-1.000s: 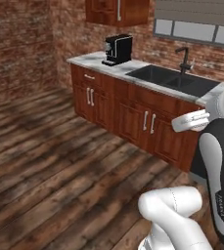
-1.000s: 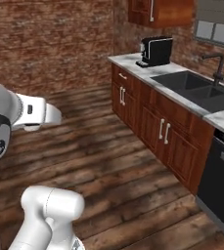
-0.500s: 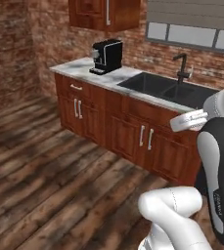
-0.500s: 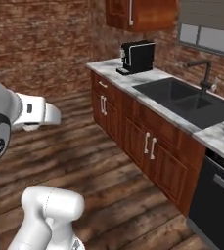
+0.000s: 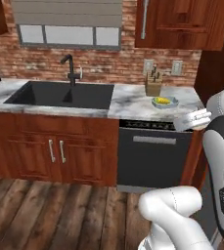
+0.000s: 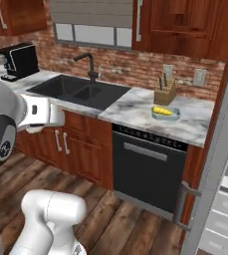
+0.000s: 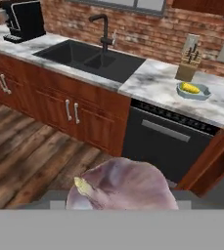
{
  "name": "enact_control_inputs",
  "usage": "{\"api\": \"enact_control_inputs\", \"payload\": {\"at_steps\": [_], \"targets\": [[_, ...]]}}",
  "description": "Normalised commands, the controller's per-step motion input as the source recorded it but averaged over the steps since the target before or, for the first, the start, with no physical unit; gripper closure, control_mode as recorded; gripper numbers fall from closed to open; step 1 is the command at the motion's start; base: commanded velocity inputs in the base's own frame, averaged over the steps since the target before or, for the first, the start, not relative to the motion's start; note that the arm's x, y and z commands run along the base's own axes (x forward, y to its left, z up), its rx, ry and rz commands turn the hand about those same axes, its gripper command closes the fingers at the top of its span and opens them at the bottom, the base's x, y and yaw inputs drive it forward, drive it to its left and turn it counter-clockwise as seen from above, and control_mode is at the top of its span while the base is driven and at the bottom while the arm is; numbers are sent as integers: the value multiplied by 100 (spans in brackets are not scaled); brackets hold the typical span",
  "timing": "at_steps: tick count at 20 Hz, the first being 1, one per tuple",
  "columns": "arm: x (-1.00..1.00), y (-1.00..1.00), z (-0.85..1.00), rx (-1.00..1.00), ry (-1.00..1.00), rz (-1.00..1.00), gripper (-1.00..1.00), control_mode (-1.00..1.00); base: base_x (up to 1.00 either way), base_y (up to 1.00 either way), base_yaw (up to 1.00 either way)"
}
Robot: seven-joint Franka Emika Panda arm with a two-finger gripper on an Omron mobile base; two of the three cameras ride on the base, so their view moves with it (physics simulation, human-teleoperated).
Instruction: Take the garlic and corn out of the freezer and place them in the tupperware container on the counter. Then put the tupperware containing the vegetables back in the freezer.
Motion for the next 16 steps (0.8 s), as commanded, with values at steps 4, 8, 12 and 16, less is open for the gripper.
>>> {"api": "enact_control_inputs", "payload": {"at_steps": [4, 8, 12, 16], "targets": [[0, 0, 0, 0, 0, 0, 100, 100, 8, -28, -87], [0, 0, 0, 0, 0, 0, 100, 100, 16, 5, -52], [0, 0, 0, 0, 0, 0, 100, 100, 0, 17, 1], [0, 0, 0, 0, 0, 0, 100, 100, 0, 68, 13]]}}
